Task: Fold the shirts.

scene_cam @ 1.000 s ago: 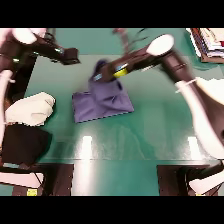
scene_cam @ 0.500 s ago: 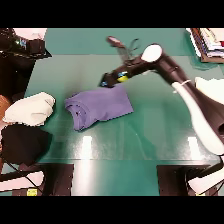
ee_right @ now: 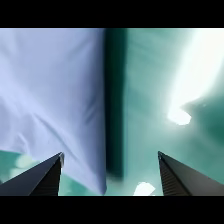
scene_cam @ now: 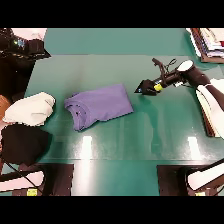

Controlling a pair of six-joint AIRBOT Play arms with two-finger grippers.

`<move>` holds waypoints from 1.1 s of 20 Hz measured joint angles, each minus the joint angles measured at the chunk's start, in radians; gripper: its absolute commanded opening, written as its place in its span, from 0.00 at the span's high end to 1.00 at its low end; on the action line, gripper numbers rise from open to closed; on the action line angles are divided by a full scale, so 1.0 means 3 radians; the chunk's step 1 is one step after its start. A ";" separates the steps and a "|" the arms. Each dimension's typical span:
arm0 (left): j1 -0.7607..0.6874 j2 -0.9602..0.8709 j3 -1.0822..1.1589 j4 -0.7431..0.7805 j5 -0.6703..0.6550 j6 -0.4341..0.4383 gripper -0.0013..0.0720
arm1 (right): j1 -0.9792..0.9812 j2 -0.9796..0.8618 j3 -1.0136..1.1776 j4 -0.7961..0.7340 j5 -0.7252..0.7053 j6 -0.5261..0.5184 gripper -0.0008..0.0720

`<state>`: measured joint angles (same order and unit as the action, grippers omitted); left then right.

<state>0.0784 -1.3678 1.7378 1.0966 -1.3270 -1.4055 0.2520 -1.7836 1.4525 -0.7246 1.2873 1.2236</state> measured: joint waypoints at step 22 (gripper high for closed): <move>-0.0739 0.0000 0.0000 -0.0203 0.0141 -0.0028 0.95 | -0.0085 -0.0538 0.1775 -0.0187 -0.0051 0.0323 0.96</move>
<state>-0.1432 -1.3678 1.7378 1.0355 -1.2846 -1.4139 0.2264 -1.9450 1.9850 -0.7807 1.2720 1.3205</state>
